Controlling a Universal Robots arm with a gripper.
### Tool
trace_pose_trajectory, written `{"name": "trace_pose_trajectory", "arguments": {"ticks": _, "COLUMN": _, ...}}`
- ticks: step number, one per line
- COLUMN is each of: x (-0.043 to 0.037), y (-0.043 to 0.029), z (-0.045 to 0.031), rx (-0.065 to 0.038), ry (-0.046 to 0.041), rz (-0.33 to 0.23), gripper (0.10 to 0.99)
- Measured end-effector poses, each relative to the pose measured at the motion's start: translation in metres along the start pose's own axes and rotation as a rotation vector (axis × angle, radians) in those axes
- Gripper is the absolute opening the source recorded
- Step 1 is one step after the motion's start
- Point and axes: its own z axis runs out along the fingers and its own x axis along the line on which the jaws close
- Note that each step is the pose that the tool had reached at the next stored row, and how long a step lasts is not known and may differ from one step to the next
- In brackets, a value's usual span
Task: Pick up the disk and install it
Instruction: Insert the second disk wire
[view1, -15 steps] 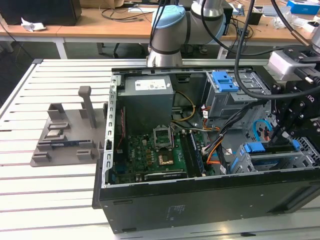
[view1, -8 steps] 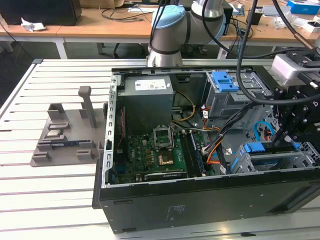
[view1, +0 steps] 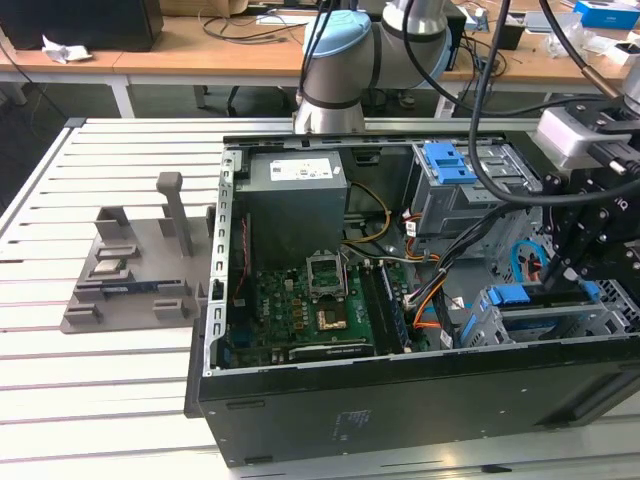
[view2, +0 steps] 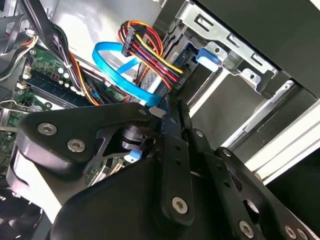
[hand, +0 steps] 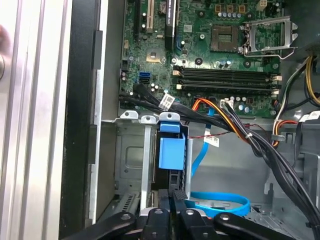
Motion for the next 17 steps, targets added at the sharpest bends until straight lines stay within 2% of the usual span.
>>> {"name": "trace_pose_trajectory", "arguments": {"ticks": 5, "x": -0.0025, "y": -0.0004, "z": 0.0035, "rx": 0.0, "ry": 0.0015, "rz": 0.0, "gripper": 0.161}}
{"name": "trace_pose_trajectory", "arguments": {"ticks": 9, "x": -0.0024, "y": -0.0004, "z": 0.0045, "rx": 0.0, "ry": -0.0009, "rz": 0.0, "gripper": 0.161}}
{"name": "trace_pose_trajectory", "arguments": {"ticks": 11, "x": -0.0023, "y": -0.0004, "z": 0.0042, "rx": 0.0, "ry": 0.0001, "rz": 0.0, "gripper": 0.173}}
{"name": "trace_pose_trajectory", "arguments": {"ticks": 12, "x": -0.0023, "y": -0.0004, "z": 0.0038, "rx": 0.0, "ry": 0.0008, "rz": 0.0, "gripper": 0.235}}
{"name": "trace_pose_trajectory", "arguments": {"ticks": 13, "x": -0.0022, "y": -0.0003, "z": 0.0029, "rx": 0.0, "ry": 0.0011, "rz": 0.0, "gripper": 0.235}}
{"name": "trace_pose_trajectory", "arguments": {"ticks": 15, "x": -0.0028, "y": -0.0001, "z": -0.0053, "rx": 0.0, "ry": 0.0009, "rz": 0.0, "gripper": 0.235}}
{"name": "trace_pose_trajectory", "arguments": {"ticks": 17, "x": -0.0045, "y": 0.0, "z": -0.017, "rx": 0.0, "ry": 0.0009, "rz": 0.0, "gripper": 0.224}}
